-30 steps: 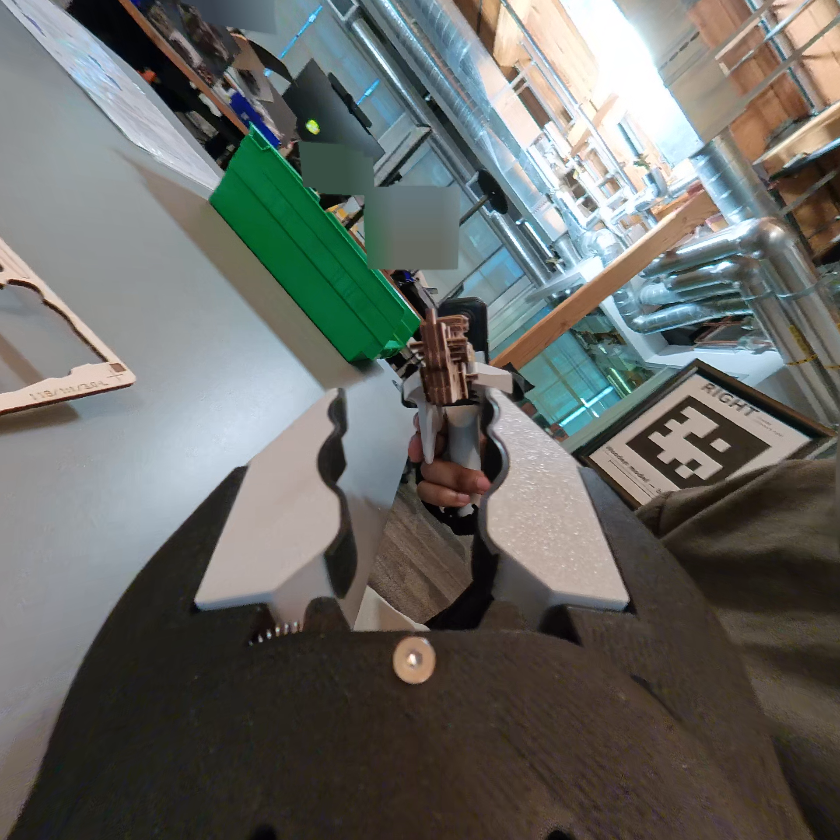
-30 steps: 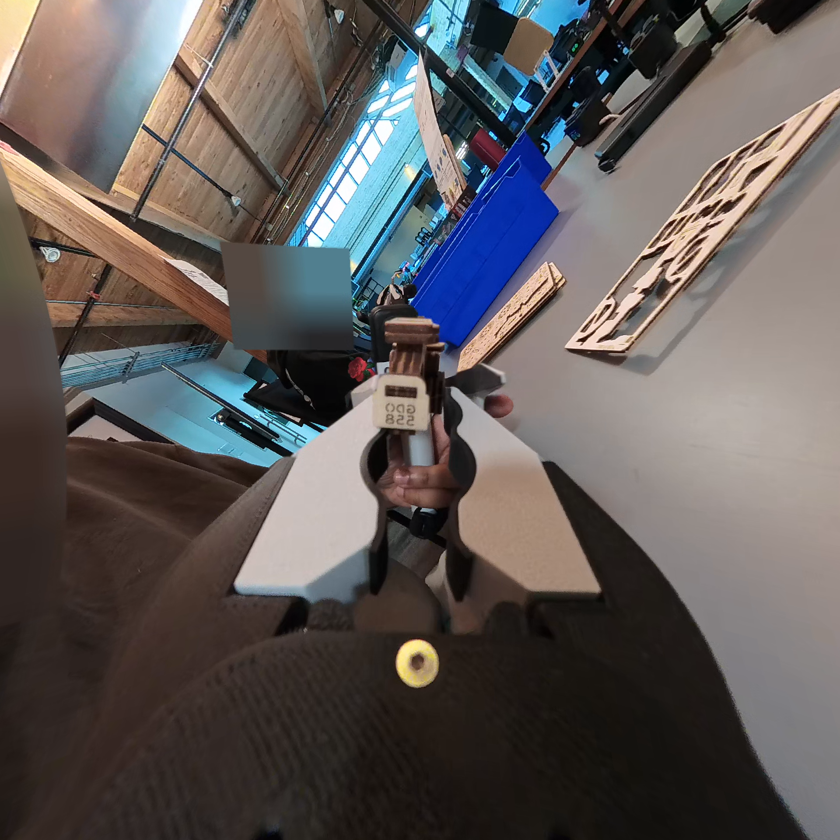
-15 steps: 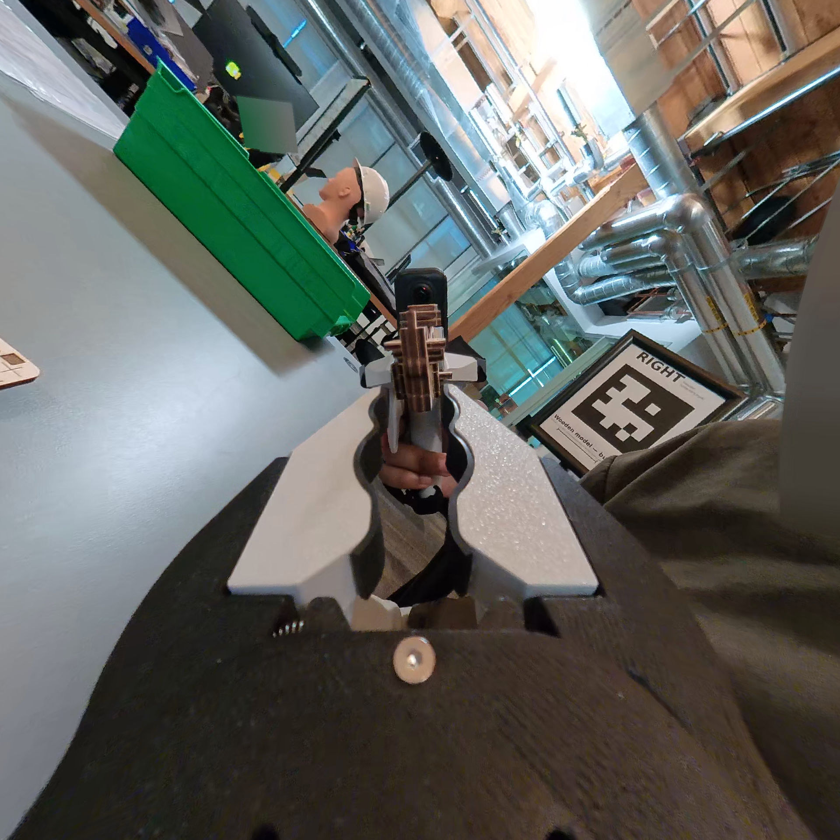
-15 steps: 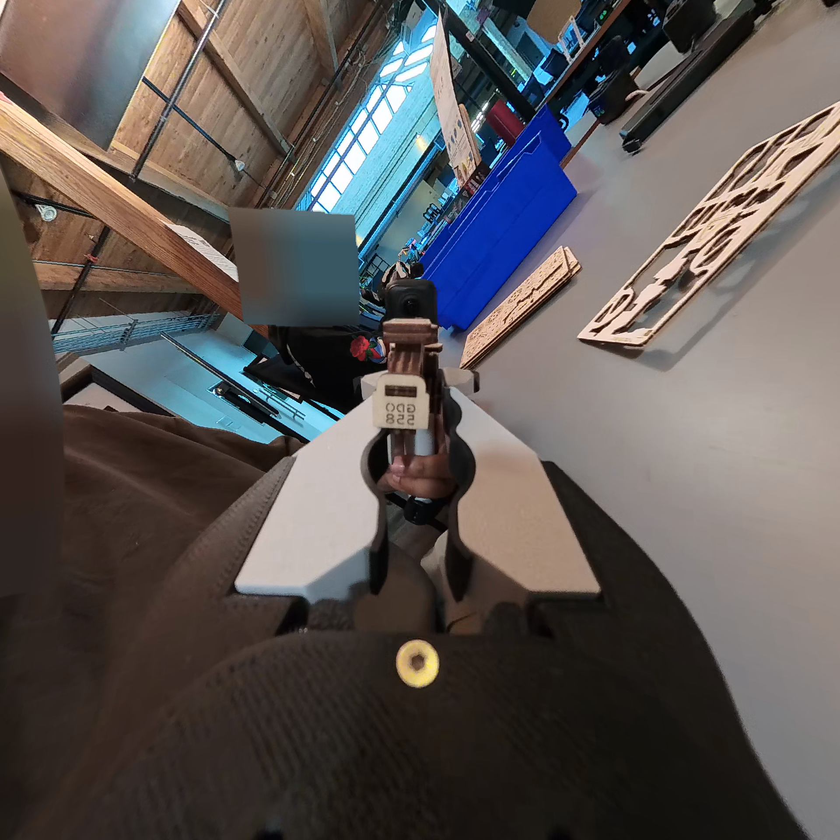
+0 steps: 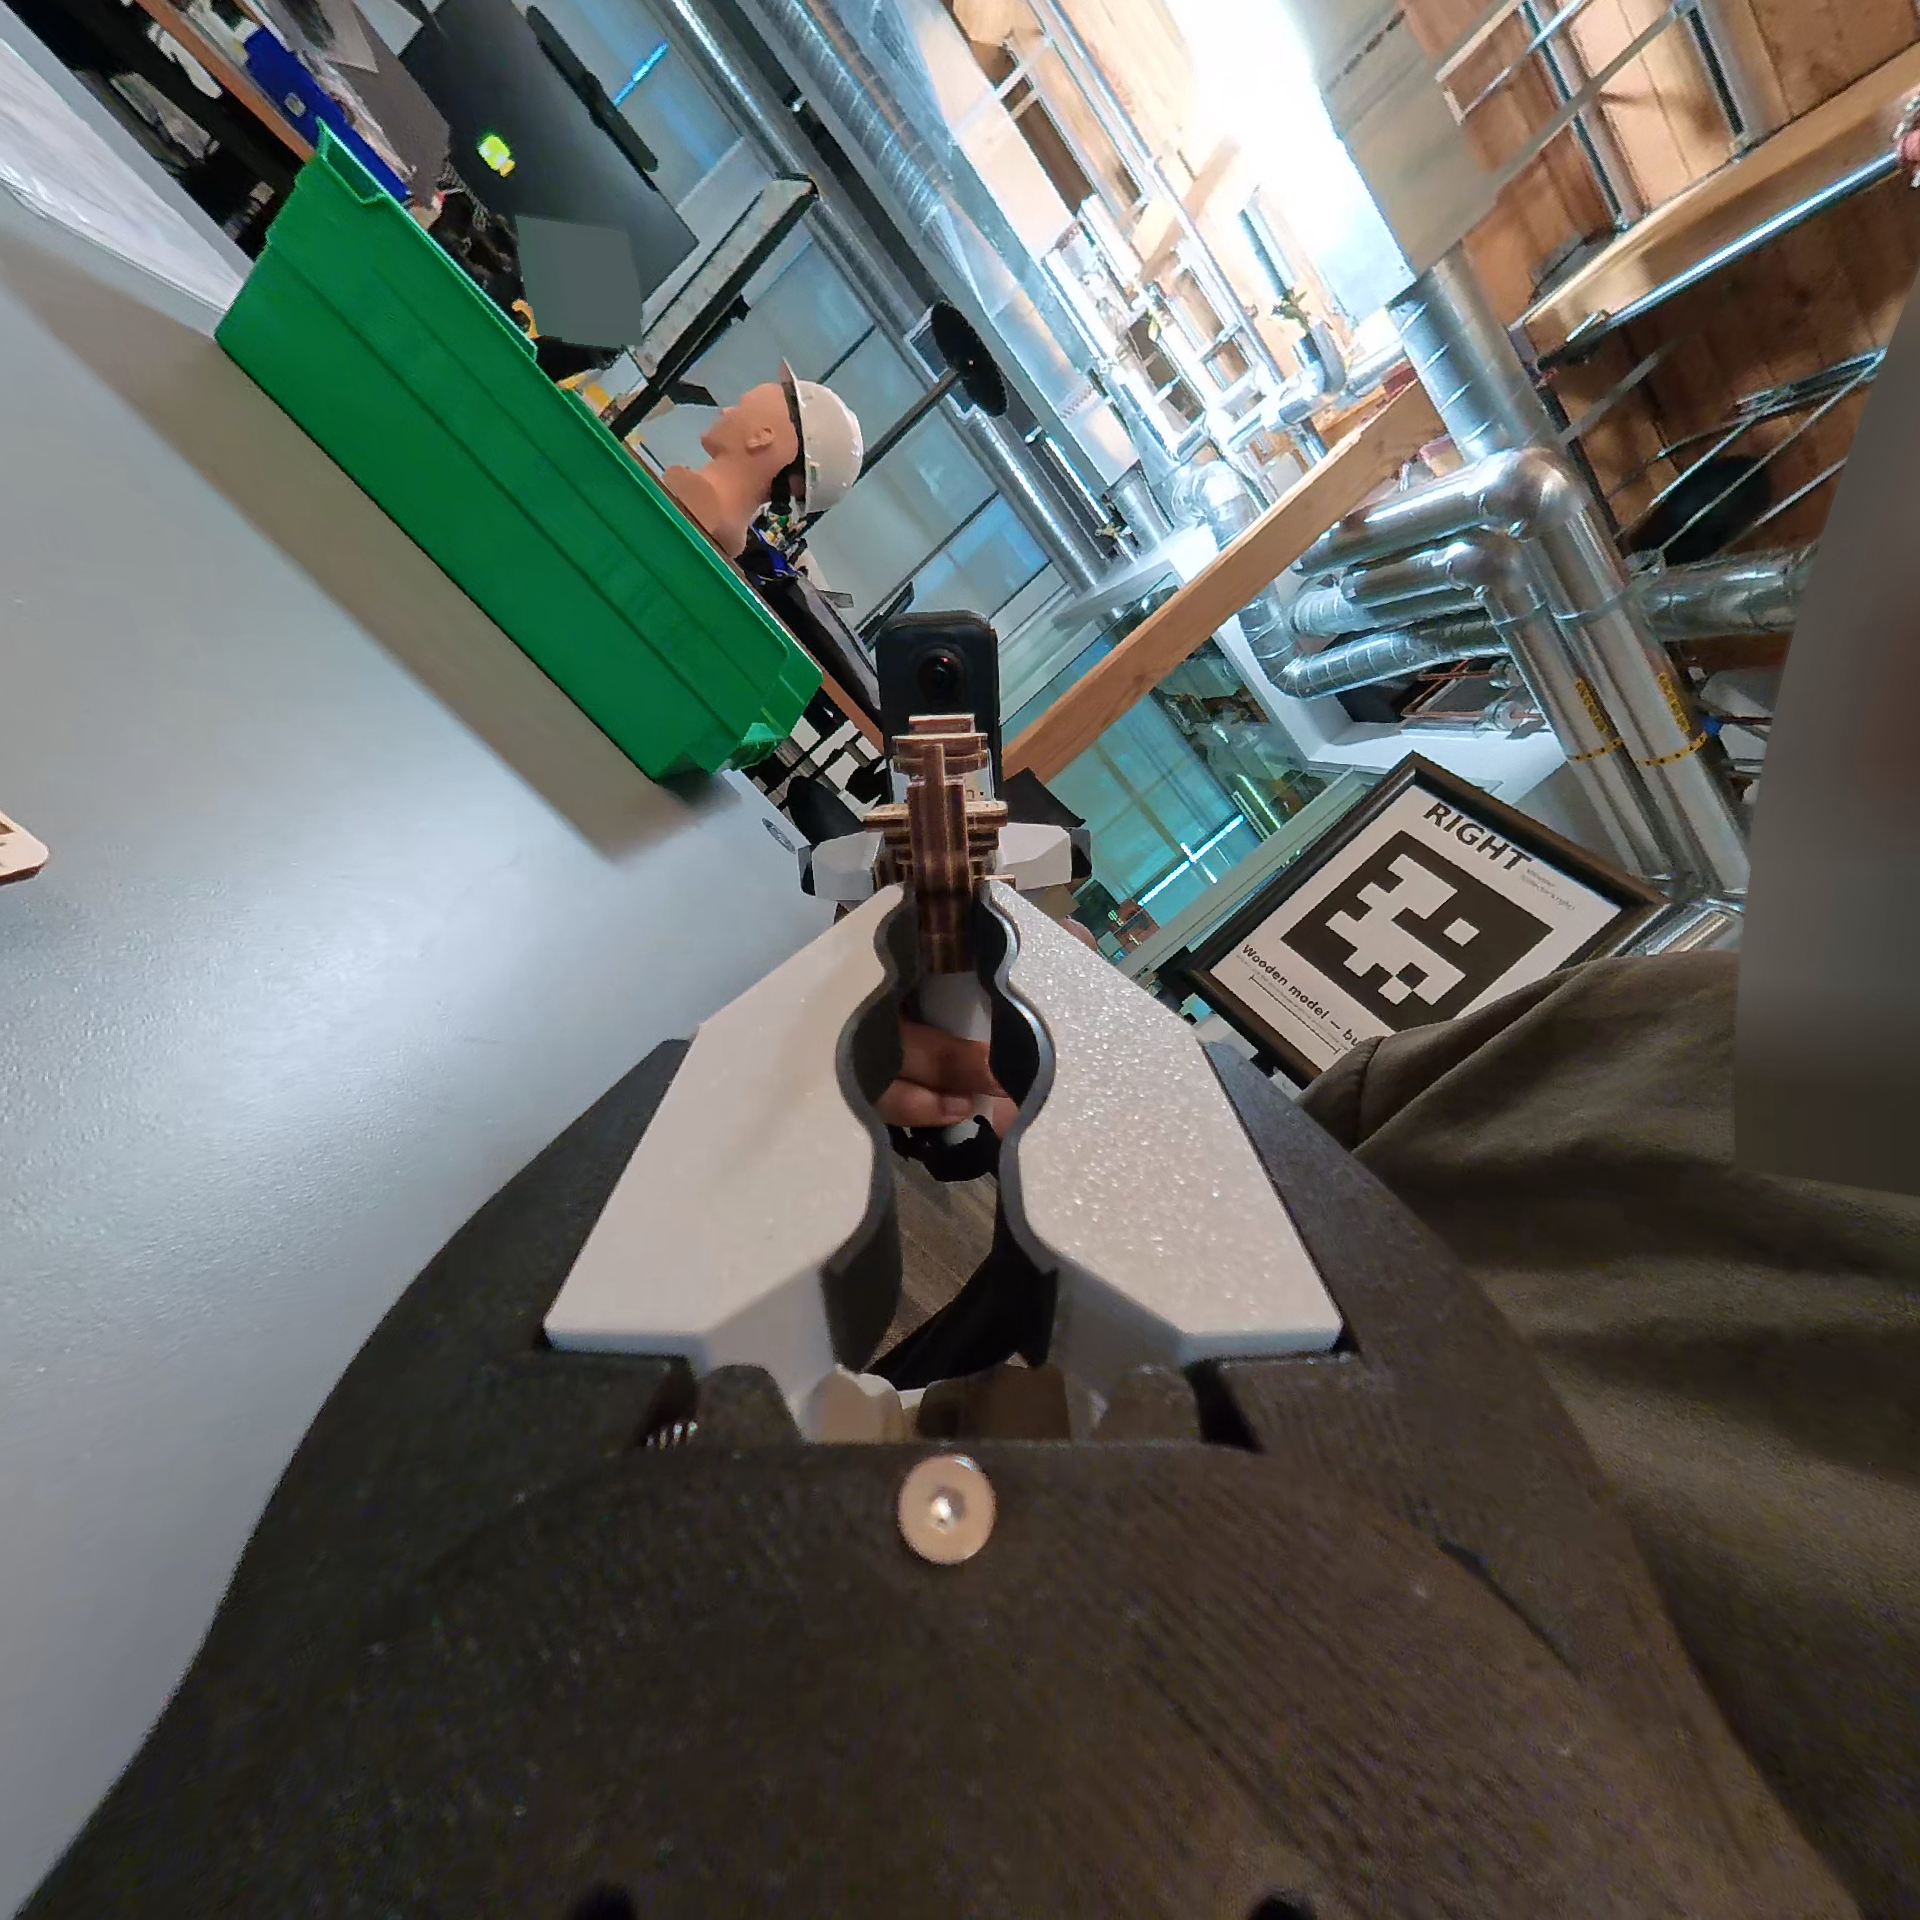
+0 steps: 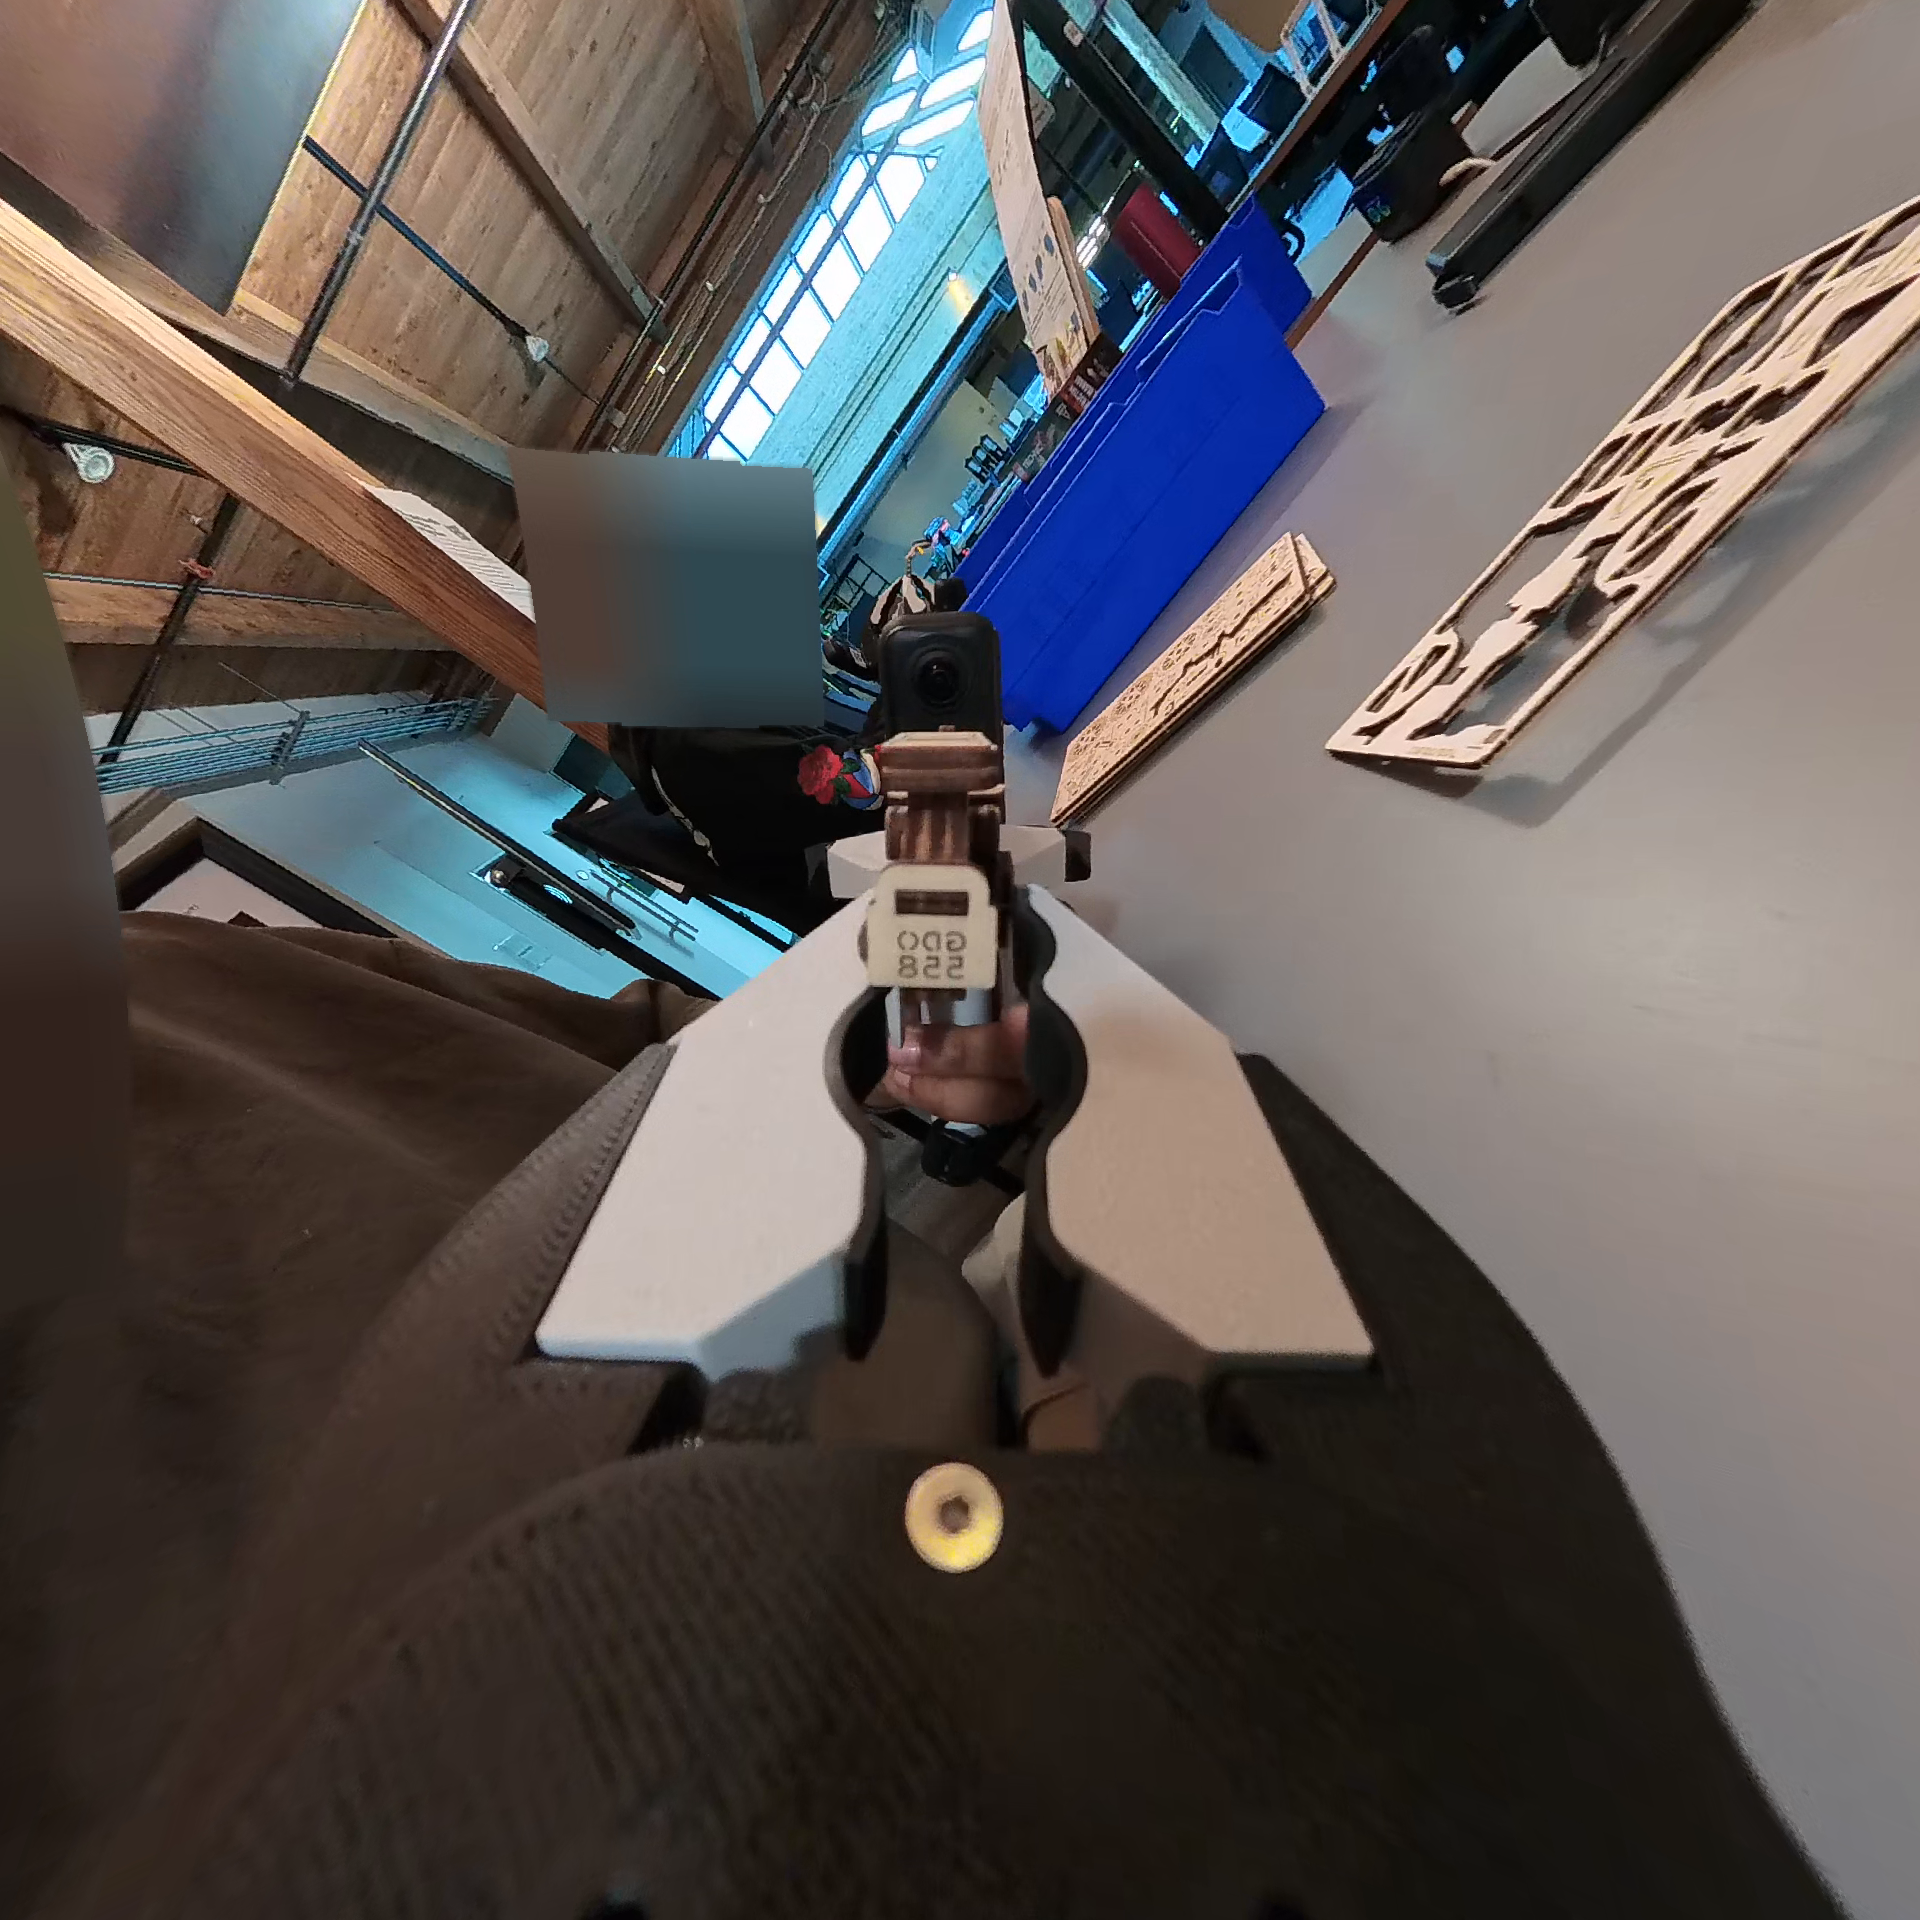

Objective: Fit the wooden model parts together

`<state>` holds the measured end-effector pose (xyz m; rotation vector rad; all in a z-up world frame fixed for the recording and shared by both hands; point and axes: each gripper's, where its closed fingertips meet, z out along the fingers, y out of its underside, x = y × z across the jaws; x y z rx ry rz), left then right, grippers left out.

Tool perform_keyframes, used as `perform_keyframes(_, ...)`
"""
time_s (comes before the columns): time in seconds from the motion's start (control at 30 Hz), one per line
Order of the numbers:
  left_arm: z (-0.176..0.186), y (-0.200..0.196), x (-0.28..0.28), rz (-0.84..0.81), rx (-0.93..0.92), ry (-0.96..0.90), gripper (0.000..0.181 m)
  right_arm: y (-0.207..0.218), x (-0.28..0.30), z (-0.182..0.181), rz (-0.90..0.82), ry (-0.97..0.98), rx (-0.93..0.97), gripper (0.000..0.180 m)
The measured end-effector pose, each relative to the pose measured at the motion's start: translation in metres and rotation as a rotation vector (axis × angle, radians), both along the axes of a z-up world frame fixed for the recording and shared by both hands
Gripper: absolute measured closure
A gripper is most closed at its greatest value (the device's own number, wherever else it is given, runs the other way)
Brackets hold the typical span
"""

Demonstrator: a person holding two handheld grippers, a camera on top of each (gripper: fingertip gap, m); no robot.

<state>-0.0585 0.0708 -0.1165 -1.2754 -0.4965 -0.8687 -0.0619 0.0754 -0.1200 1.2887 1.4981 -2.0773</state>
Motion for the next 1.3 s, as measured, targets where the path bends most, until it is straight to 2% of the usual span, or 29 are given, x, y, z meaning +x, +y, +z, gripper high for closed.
perform_keyframes(0.03, 0.0001, 0.0001, 0.0001, -0.001, 0.001, -0.001, 0.176, 0.0, 0.0001, 0.0, 0.0, 0.0, 0.0, 0.16)
perform_keyframes(1.3, 0.0022, -0.0015, -0.0004, 0.0, 0.016, 0.001, 0.176, 0.0018, -0.0009, 0.0025, -0.012, 0.007, -0.013, 0.156)
